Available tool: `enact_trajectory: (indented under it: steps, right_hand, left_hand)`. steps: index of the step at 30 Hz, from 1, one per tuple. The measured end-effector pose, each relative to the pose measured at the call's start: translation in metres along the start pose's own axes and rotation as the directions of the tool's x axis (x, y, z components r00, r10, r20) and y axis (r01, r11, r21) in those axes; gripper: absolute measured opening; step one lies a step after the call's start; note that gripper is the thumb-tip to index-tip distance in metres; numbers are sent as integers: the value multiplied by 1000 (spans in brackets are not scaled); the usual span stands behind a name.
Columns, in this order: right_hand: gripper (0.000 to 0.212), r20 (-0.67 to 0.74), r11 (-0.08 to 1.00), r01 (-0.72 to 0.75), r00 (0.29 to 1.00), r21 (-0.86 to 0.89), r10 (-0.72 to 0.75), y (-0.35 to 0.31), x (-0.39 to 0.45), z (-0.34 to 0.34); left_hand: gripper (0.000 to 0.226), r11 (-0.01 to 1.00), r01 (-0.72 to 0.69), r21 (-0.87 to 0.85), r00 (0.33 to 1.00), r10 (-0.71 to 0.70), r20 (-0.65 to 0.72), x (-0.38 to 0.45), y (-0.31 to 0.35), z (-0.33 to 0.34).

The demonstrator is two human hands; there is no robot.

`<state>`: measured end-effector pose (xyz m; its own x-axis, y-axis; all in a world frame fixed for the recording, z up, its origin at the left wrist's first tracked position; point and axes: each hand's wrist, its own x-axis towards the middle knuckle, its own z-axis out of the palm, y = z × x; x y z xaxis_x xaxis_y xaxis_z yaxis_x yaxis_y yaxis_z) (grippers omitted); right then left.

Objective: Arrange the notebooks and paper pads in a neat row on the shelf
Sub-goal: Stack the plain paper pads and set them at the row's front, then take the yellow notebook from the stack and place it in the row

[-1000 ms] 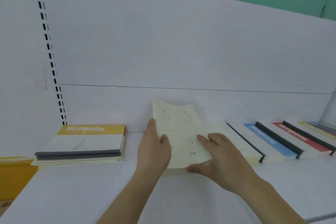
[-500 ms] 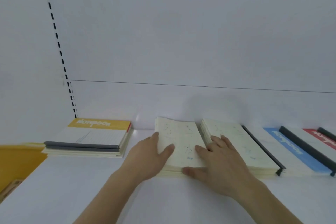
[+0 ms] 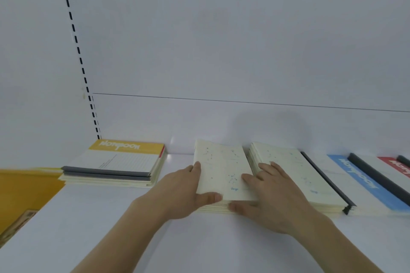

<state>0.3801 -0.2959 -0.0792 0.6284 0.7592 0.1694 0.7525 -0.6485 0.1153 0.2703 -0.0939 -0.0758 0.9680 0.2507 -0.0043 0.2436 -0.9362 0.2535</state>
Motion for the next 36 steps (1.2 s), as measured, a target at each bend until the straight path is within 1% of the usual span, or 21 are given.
enact_trajectory:
  steps: [2, 4, 6, 9, 11, 13, 15, 17, 20, 22, 25, 26, 27, 28, 30, 32, 34, 35, 36]
  right_hand:
    - [104, -13, 1000, -13, 1000, -4, 13, 0, -1, -2]
    - [106, -37, 999, -34, 999, 16, 35, -3, -2, -7]
    - [101, -97, 997, -58, 993, 52, 63, -9, -2, -12]
    - [91, -198, 993, -19, 979, 118, 43, -23, 3, -15]
    - [82, -219, 988, 44, 976, 147, -11, -41, 10, -12]
    - [75, -230, 981, 104, 971, 165, -64, -62, 18, -8]
    - [67, -253, 972, 153, 962, 176, -105, -84, 26, -6]
    - [60, -286, 967, 190, 949, 168, -137, -107, 35, -5]
    - [56, -370, 961, 227, 916, 160, -155, -144, 53, -7]
    - [57, -354, 951, 250, 919, 180, -174, -168, 68, -6]
    - [70, -246, 952, 225, 954, 207, -172, -200, 89, 6]
    - [72, -196, 958, 199, 968, 206, -159, -206, 95, 12]
    - [69, -177, 964, 189, 972, 188, -156, -208, 98, 19]
    - [59, -175, 971, 188, 971, 146, -162, -209, 101, 24]
    - [35, -242, 976, 206, 953, 77, -182, -209, 105, 25]
    - [22, -223, 983, 176, 961, 42, -163, -210, 104, 14]
    - [20, -241, 994, 99, 967, 37, -88, -212, 99, 0]
    - [22, -296, 998, 55, 954, 41, -40, -214, 95, -5]
    - [24, -365, 998, 8, 931, 62, 15, -217, 90, -11]
  left_hand:
    - [88, 999, -9, -42, 999, 8, -44, -1, -3, 2]
    - [85, 997, -13, -72, 992, 4, -123, -5, -6, 3]
    - [82, 998, 13, -55, 976, -24, -217, -11, -9, 2]
    - [65, 998, 52, 45, 911, -29, -412, -18, -20, 1]
    - [58, 995, 73, 68, 866, -29, -499, -23, -35, 0]
    - [53, 990, 106, 88, 829, -39, -558, -28, -53, -1]
    - [55, 980, 173, 96, 821, -90, -564, -34, -74, -3]
    - [54, 958, 262, 115, 825, -161, -541, -41, -98, -4]
    - [59, 925, 356, 135, 852, -261, -454, -50, -131, -8]
    - [62, 916, 374, 149, 872, -292, -394, -56, -149, -13]
    - [54, 941, 309, 136, 908, -250, -336, -64, -173, -18]
    - [53, 949, 281, 143, 921, -225, -319, -67, -179, -19]
    - [53, 955, 258, 146, 929, -204, -309, -69, -182, -20]
    - [53, 960, 239, 144, 934, -186, -305, -71, -184, -21]
    - [52, 967, 211, 141, 939, -161, -304, -74, -188, -25]
    - [50, 980, 171, 99, 936, -131, -326, -75, -192, -28]
    - [46, 993, 112, 35, 916, -90, -392, -75, -195, -29]
    - [43, 998, 70, -5, 881, -64, -469, -75, -196, -30]
    - [41, 998, 26, -55, 822, -52, -568, -75, -196, -32]
